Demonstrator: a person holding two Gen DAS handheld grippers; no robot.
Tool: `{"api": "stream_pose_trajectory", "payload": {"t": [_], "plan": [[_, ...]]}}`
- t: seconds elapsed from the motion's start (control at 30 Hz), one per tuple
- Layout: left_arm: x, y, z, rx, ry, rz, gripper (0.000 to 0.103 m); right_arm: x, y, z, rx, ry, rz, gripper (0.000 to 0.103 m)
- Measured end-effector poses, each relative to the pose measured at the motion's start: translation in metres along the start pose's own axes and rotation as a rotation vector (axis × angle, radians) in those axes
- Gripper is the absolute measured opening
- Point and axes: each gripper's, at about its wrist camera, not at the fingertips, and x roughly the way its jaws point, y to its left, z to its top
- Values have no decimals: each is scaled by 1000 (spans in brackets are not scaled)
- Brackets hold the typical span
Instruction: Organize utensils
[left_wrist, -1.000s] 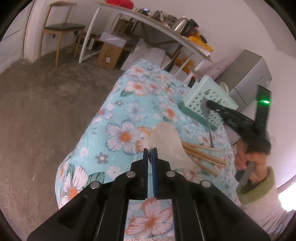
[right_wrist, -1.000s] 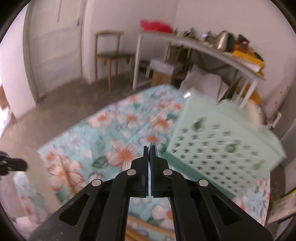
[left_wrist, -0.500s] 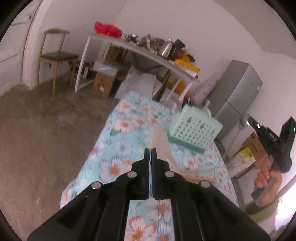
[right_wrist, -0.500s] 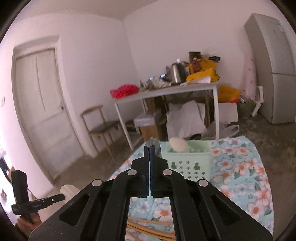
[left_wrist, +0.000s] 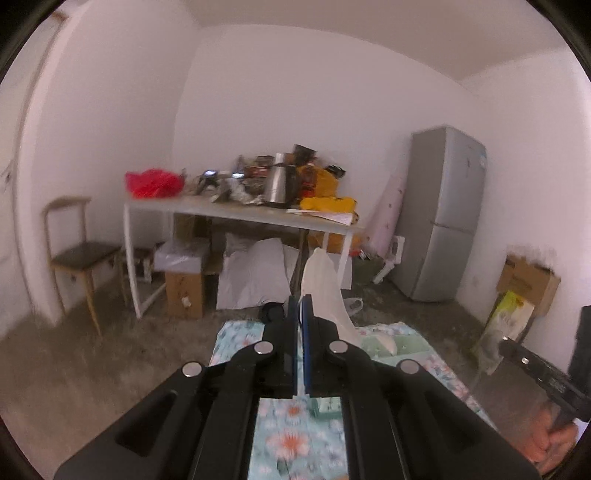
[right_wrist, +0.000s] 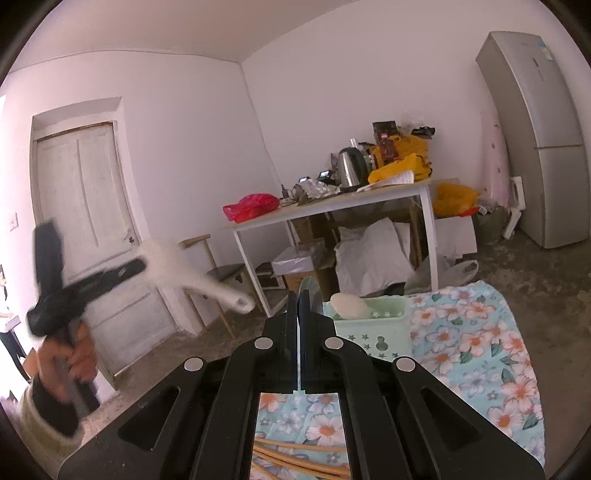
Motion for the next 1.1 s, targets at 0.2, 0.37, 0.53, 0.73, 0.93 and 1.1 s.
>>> {"api": "stream_pose_trajectory", "payload": {"t": [0.2,0.37,0.53,0.73,0.93,1.1], "plan": [[68,-29,10,192,69,66,1,2,-11,-3,10,7,-8,0],[106,-35,3,221,156,51,1,5,-17,-6,20,24,-13,0],[124,-39,-3,234,218,27,1,7,-20,-7,22,31,-17,0],[154,-36,-15,136,359,-40,2,5,-18,-8,22,36,-16,0],[188,-22,-35,-74,495,-180,5,4,-17,-7,20,43,-25,0],[200,-21,-48,-151,536,-248,12,2,-15,-7,19,48,-34,0]]}}
